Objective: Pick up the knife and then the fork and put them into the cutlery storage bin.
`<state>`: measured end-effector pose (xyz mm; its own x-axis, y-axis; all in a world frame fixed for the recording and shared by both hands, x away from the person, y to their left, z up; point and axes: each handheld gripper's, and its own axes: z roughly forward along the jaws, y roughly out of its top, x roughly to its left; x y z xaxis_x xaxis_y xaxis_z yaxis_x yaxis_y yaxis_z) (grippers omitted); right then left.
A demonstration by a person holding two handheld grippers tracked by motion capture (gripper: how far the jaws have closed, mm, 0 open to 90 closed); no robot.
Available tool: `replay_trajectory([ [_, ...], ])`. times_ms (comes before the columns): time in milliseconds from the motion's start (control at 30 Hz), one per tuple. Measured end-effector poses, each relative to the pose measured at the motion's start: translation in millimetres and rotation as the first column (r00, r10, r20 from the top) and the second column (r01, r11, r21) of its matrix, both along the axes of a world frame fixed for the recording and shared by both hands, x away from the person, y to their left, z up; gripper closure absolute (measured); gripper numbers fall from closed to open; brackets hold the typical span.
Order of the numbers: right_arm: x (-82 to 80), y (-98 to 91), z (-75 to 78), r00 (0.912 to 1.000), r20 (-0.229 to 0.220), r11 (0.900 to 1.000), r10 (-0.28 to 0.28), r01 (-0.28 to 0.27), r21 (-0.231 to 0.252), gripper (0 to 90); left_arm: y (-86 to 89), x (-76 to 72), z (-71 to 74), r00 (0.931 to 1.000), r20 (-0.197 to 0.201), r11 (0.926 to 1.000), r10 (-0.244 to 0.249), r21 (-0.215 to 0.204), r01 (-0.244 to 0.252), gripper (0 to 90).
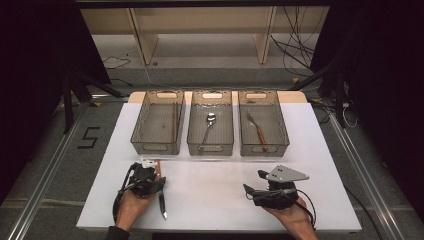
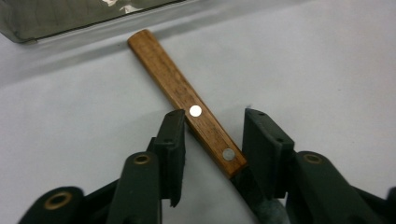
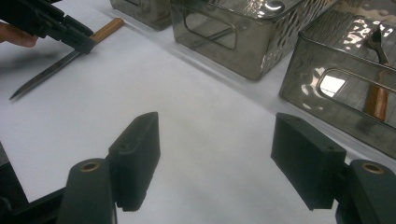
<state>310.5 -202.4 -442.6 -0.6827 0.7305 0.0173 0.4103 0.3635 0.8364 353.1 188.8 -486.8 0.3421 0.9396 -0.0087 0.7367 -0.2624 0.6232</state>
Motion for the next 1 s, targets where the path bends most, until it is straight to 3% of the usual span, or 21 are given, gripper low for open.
replay_trajectory([
  [267,-0.3,-0.5,0.4,1.0000,0.005,1.0000,0.001,-0.001,-0.002,33.1,0.8,0.3,0.9,0.9991,-0.007,0.9992,-0.041,0.002,0.041,76.0],
  [500,-0.2,-0.5,0.1,1.0000,0.009,1.0000,0.004,-0.003,-0.004,33.4,2.6,1.5,1.3,0.9985,-0.014,0.9986,-0.053,-0.004,0.053,76.3],
  [733,-0.6,-1.3,0.9,0.9999,0.011,1.0000,0.002,-0.002,-0.003,33.6,0.2,1.0,2.0,0.9984,-0.020,0.9985,-0.053,0.016,0.053,73.9],
  [1000,-0.9,-1.2,1.4,0.9999,0.016,1.0000,0.003,-0.003,-0.002,33.7,2.0,1.6,2.1,0.9962,-0.015,0.9961,-0.086,0.019,0.086,76.5],
])
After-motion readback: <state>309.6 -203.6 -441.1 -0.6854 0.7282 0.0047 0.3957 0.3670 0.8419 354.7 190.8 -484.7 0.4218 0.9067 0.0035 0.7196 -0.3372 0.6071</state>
